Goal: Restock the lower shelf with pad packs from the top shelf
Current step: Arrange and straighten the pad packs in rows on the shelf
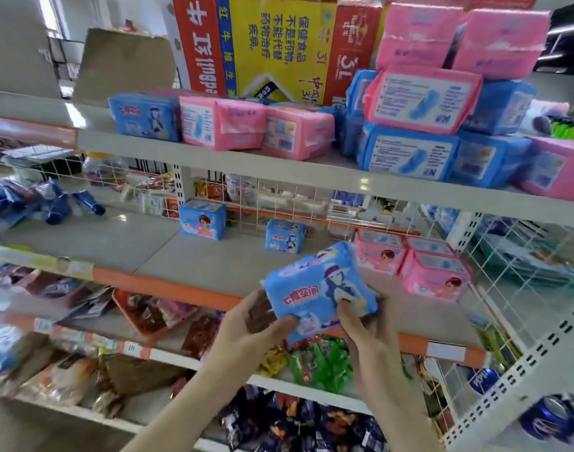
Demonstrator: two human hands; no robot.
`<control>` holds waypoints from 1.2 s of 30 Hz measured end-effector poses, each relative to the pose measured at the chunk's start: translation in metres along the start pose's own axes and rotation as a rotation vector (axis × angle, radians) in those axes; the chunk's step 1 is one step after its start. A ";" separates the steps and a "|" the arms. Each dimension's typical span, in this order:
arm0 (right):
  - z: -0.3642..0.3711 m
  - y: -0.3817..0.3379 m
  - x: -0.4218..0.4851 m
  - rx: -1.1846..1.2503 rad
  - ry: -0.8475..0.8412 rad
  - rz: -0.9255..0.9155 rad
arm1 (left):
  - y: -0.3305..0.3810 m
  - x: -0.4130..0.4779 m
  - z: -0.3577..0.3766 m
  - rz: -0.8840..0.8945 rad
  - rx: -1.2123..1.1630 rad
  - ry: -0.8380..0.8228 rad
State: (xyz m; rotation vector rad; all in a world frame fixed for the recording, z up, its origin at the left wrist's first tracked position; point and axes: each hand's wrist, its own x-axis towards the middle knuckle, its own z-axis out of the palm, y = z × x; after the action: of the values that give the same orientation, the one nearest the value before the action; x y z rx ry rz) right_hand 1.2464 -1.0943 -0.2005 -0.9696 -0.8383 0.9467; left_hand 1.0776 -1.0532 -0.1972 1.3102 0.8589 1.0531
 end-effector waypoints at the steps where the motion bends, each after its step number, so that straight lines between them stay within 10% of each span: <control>1: -0.002 0.004 0.002 -0.039 0.024 0.003 | 0.000 0.006 -0.006 0.009 -0.005 0.005; 17: 0.026 0.043 0.091 -0.895 0.175 0.233 | -0.025 0.130 -0.048 -0.089 0.695 -0.046; 36: 0.021 0.112 0.153 -0.825 0.192 0.045 | -0.087 0.217 -0.070 0.025 0.504 -0.245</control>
State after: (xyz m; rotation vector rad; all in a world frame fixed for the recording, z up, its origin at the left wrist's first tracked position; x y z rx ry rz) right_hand 1.2524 -0.9178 -0.2731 -1.7599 -1.0653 0.5133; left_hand 1.0914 -0.8221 -0.2744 1.8319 0.9556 0.6922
